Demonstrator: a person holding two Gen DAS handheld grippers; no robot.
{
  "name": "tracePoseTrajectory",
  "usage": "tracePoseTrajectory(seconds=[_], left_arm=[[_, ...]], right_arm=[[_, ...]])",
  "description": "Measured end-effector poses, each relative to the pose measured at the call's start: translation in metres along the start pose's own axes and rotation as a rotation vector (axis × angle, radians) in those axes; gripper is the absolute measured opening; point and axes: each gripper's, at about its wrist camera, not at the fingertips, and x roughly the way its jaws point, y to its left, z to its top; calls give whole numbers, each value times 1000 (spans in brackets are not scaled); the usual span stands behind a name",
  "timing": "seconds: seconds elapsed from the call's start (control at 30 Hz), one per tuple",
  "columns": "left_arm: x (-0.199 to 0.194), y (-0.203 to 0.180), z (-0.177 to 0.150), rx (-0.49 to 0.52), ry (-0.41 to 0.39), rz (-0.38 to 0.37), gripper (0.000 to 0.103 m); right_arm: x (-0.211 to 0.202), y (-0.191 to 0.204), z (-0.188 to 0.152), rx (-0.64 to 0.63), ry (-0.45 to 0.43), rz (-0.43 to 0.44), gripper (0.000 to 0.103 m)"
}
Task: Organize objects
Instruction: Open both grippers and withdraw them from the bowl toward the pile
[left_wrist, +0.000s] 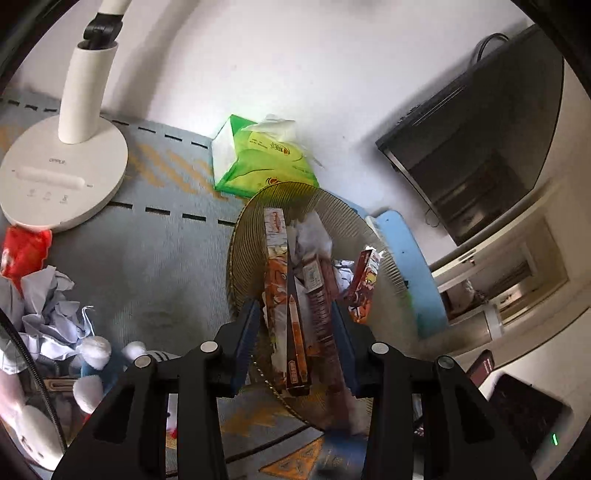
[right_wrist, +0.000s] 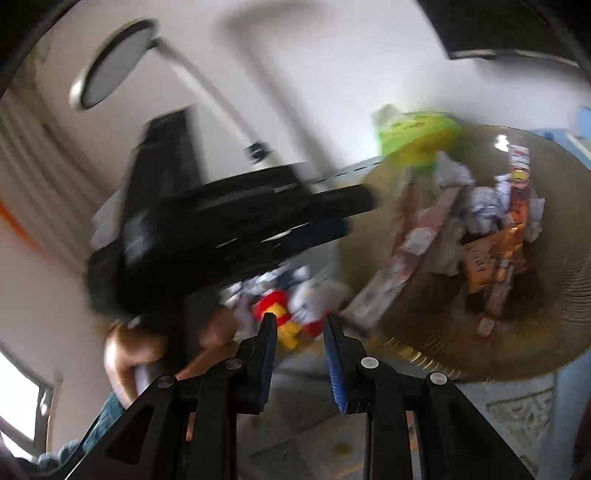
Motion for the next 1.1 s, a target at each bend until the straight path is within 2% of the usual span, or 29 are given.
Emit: tracePoseTrajectory(seconds=[0.03, 0.13, 0.2, 0.23, 0.3, 0.37, 0.43, 0.5, 0.63, 0.7, 0.77, 0.9, 0.93, 1.0, 1.1], left_arm=[[0, -1, -1, 11, 2, -5, 37], [8, -8, -5, 53, 20, -1, 37], [13, -15, -7, 72, 9, 17, 37], [15, -18, -7, 80, 10, 20, 37], [27, -23, -8, 66, 63, -7, 37], [37, -31, -12, 79, 84, -23, 37], [38, -38, -15, 114, 88, 2, 37], [26, -37, -19, 115, 97, -26, 37], [-33, -24, -32, 146, 38, -30, 37], [-71, -6, -45, 165, 9, -10, 37], [-106, 20, -57, 167, -26, 48, 38], [-170, 90, -78, 133, -92, 266, 43], [-179, 103, -80, 123, -93, 300, 44], [-187, 129, -80, 97, -74, 341, 44], [-184, 153, -78, 76, -27, 324, 44]], right_arm=[[-3, -9, 1, 42, -22, -32, 25], [-29, -41, -3, 160, -118, -54, 25], [-47, -60, -9, 234, -176, -150, 25], [-52, -62, -11, 245, -187, -167, 25], [-62, -61, -17, 244, -207, -163, 25], [-70, -50, -22, 218, -222, -170, 25], [-75, -34, -24, 187, -230, -185, 25], [-81, -21, -24, 157, -229, -184, 25], [-92, 7, -32, 81, -234, -157, 27], [-83, 23, -36, 45, -217, -141, 31], [-67, 40, -43, 5, -188, -133, 32], [-17, 69, -58, -60, -80, -117, 32], [-8, 72, -61, -72, -63, -114, 32], [16, 85, -64, -112, -8, -112, 32], [49, 100, -65, -174, 92, -102, 32]])
